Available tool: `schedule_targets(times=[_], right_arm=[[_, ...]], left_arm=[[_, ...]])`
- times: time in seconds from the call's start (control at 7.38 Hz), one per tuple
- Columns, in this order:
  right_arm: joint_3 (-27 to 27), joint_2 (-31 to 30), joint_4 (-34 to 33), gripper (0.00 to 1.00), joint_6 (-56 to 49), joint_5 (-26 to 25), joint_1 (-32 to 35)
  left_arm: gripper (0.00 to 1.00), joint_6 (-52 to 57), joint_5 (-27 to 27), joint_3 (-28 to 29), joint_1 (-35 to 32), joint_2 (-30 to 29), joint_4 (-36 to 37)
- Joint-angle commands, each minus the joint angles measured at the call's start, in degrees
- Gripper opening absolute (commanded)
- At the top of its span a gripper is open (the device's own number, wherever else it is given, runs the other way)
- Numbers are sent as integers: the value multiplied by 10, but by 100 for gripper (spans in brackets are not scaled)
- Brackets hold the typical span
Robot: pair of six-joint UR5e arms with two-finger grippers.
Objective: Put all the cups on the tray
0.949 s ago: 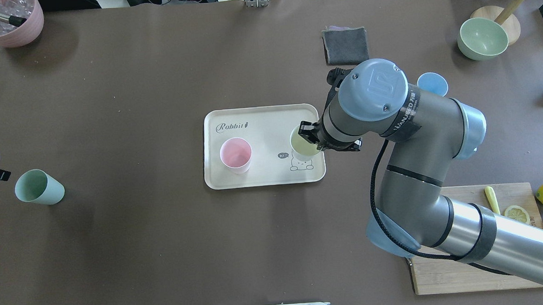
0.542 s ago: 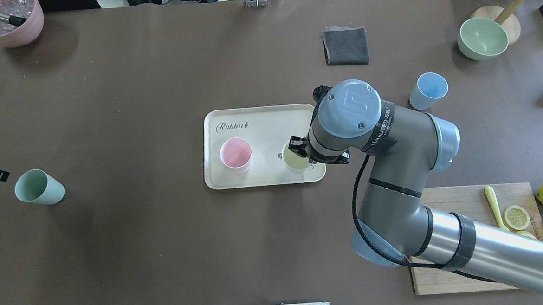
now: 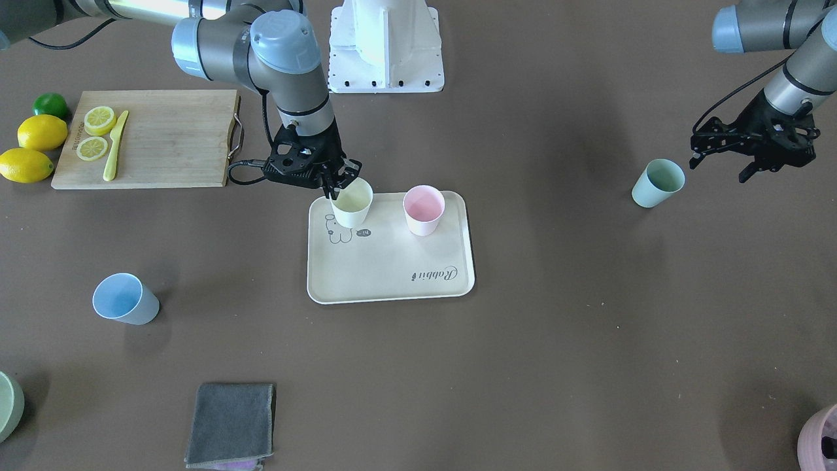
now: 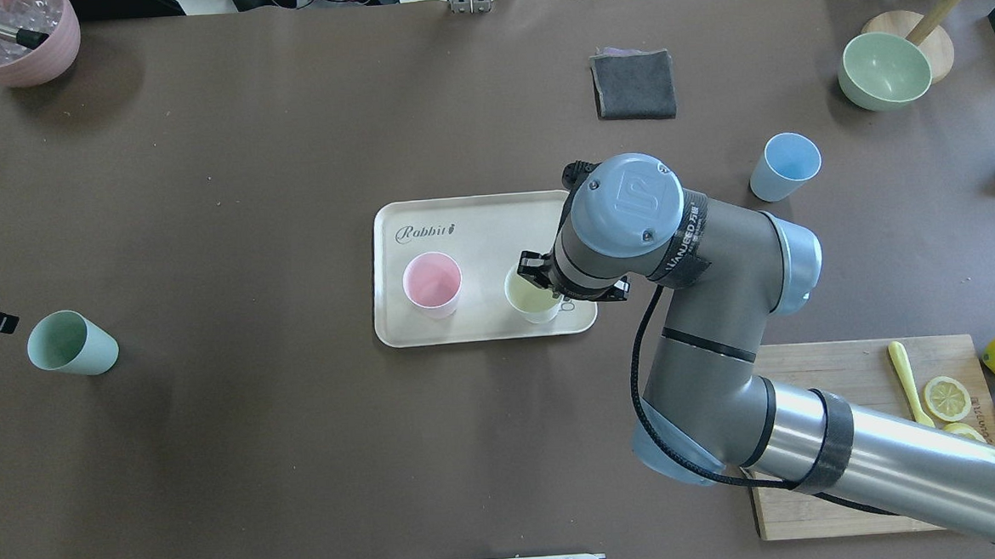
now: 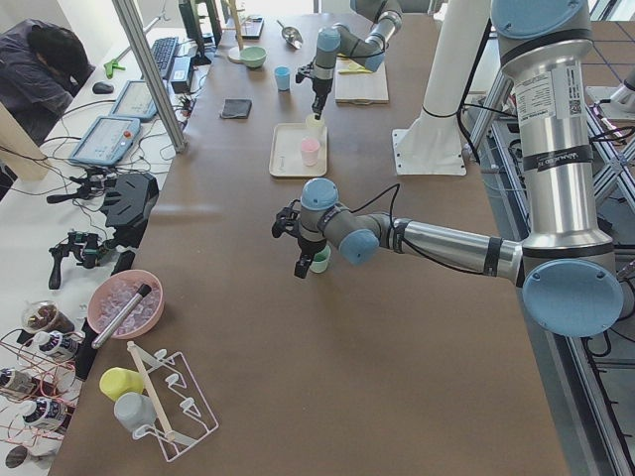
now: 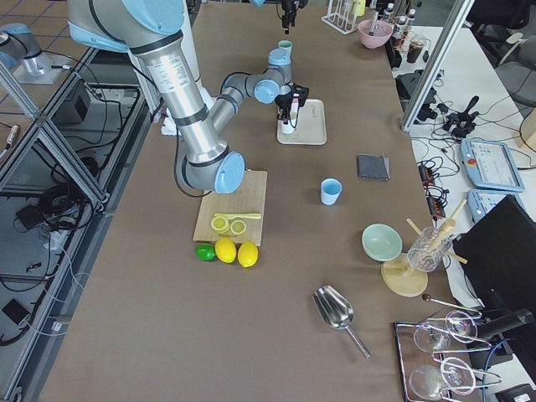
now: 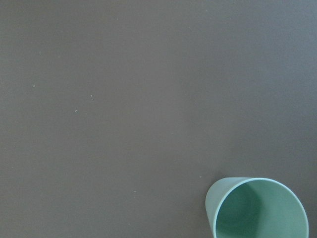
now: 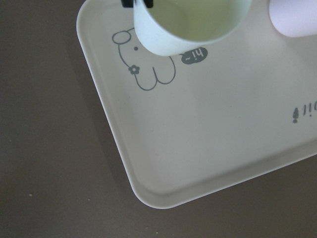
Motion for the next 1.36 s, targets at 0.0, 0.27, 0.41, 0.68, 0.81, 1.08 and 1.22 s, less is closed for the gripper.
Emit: schedule_targets(times=[0.0,0.27,0.41,0.68,0.81,1.08,1.22], right_arm=[[-4,9,1,66,-2,-7,0],[21,15,-3,100,-13,0,24],[35,13,-7,100,-29,28,51],[56,-8,-7,100,-87,93,117],[74,-31,-7,100,-122,115,146],[94,-72,-7,100,-184,157,213],[109,-103,-7,100,-225,172,237]], left_arm=[[98,-3,1,1,0,0,0],[98,-100,1,-3,4,-10,-6],[98,-116,0,1,7,-9,-10],[89,-146,1,13,11,-9,-11],[88,-147,1,18,17,-8,-13],[88,-193,3,51,48,-8,-80],[86,-215,8,68,66,-8,-116]])
